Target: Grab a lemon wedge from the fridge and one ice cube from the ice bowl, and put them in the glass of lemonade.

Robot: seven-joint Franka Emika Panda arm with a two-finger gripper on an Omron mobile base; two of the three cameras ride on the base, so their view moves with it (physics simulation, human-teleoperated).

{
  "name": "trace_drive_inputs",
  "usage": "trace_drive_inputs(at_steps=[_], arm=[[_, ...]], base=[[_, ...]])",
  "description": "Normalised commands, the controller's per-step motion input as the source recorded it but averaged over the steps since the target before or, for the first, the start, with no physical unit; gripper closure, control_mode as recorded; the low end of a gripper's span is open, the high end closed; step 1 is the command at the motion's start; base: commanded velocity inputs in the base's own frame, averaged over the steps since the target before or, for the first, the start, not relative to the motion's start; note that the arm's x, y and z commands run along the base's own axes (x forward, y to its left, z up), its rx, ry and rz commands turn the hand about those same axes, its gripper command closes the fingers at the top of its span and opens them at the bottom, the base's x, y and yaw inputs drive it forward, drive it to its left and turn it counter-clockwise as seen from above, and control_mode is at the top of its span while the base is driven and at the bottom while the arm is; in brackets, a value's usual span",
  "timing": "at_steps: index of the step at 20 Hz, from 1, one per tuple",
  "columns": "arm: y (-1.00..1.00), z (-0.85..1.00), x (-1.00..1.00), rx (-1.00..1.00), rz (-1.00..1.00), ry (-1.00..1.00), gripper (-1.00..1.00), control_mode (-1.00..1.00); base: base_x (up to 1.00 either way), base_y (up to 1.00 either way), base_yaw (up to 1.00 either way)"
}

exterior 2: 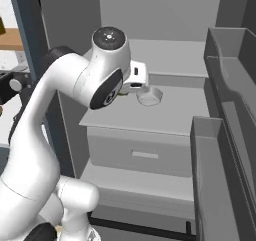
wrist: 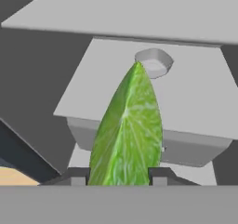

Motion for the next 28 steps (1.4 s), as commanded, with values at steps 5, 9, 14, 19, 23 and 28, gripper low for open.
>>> trace_drive_inputs(at_steps=[5,9,14,19,23,28], arm=[[0.30,-0.26,-0.78,0.00,0.00,0.20,1.00,-1.00],[0.18,-0.46,-0.51,0.00,0.00,0.30,1.00,-1.00],[0.05,-0.18,-0.37,0.00,0.00,0.14,1.00,1.00],[0.00,0.00,0.00,0.00,0.00,0.00,1.00,1.00],[0.00,0.00,0.00,0.00,0.00,0.00,1.00,1.00],[0.00,0.00,0.00,0.00,0.00,0.00,1.00,1.00]], base=[[0.00,0.00,0.00],[0.00,0.00,0.00],[-0.29,0.19,0.00],[-0.78,0.85,0.00],[-0.39,1.00,-0.02],[0.06,0.99,-0.11]])
